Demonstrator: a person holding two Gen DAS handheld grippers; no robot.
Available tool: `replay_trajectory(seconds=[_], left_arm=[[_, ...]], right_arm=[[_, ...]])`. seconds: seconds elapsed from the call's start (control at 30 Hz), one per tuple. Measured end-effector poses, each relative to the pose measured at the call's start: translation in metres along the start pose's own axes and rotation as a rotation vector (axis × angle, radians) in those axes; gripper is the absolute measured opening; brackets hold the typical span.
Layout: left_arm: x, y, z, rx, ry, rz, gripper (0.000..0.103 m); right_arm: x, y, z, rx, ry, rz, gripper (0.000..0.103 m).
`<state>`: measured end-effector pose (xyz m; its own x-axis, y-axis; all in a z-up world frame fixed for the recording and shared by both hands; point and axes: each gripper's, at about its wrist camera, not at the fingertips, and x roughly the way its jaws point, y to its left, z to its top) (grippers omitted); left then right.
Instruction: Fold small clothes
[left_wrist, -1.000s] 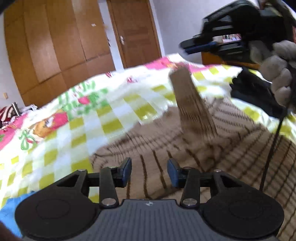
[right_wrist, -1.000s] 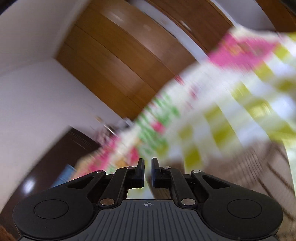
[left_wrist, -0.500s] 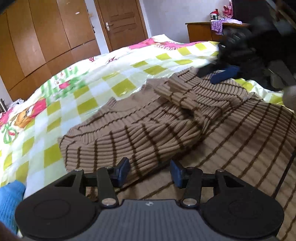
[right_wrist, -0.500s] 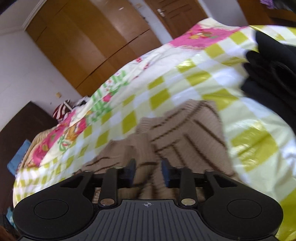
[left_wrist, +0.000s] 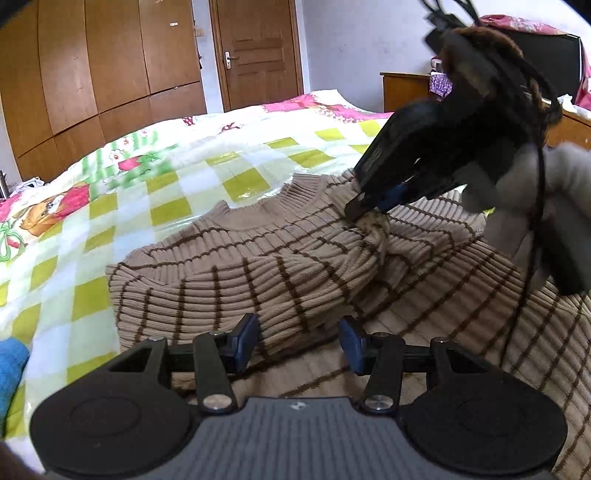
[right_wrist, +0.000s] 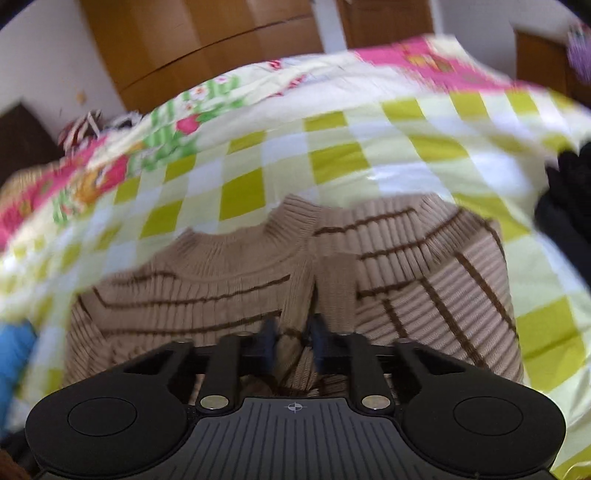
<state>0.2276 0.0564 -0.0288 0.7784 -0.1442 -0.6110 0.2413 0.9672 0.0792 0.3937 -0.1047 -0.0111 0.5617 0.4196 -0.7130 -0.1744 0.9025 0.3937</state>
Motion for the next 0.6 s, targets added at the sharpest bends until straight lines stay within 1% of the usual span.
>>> replay_trajectory(seconds=[0.07, 0.17, 0.23, 0.27, 0.3, 0.33, 0.37, 0.4, 0.43, 0.47, 0.5, 0.53, 0.57, 0.6], left_arm=[[-0.006, 0.005, 0.005, 0.004, -0.018, 0.024, 0.062], [-0.024, 0.017, 0.019, -0.013, -0.074, 0.060, 0.062], [-0.037, 0.024, 0.027, -0.028, -0.114, 0.088, 0.063], [-0.042, 0.026, 0.029, -0.036, -0.131, 0.096, 0.063], [-0.045, 0.028, 0.031, -0.047, -0.144, 0.098, 0.064], [-0.044, 0.028, 0.030, -0.057, -0.150, 0.095, 0.066], [-0.041, 0.027, 0.029, -0.061, -0.144, 0.090, 0.067], [-0.033, 0.023, 0.025, -0.055, -0.122, 0.084, 0.069], [-0.023, 0.019, 0.020, -0.043, -0.092, 0.080, 0.069], [-0.010, 0.014, 0.013, -0.028, -0.045, 0.072, 0.069], [0.003, 0.009, 0.006, -0.014, 0.014, 0.062, 0.068], [0.012, 0.004, 0.001, 0.003, 0.055, 0.051, 0.068], [0.016, -0.001, -0.006, 0.029, 0.074, 0.054, 0.068], [0.016, -0.006, -0.010, 0.065, 0.072, 0.067, 0.069]], right_arm=[[-0.014, -0.003, 0.012, 0.071, -0.026, 0.105, 0.012], [-0.050, 0.006, 0.031, 0.122, -0.146, 0.276, 0.011], [-0.083, 0.009, 0.036, 0.132, -0.256, 0.393, 0.011], [-0.099, 0.007, 0.033, 0.129, -0.313, 0.440, 0.011], [-0.109, 0.005, 0.030, 0.130, -0.354, 0.453, 0.010], [-0.116, -0.003, 0.021, 0.140, -0.380, 0.446, 0.010], [-0.115, -0.012, 0.012, 0.153, -0.390, 0.420, 0.010], [-0.110, -0.023, 0.001, 0.155, -0.385, 0.371, 0.010], [-0.097, -0.035, -0.011, 0.146, -0.363, 0.273, 0.010], [-0.079, -0.050, -0.024, 0.154, -0.310, 0.134, 0.011], [-0.064, -0.064, -0.034, 0.179, -0.244, 0.058, 0.011], [-0.053, -0.080, -0.044, 0.228, -0.195, 0.034, 0.011], [-0.051, -0.091, -0.051, 0.262, -0.181, 0.030, 0.009], [-0.053, -0.097, -0.054, 0.274, -0.189, 0.023, 0.003]])
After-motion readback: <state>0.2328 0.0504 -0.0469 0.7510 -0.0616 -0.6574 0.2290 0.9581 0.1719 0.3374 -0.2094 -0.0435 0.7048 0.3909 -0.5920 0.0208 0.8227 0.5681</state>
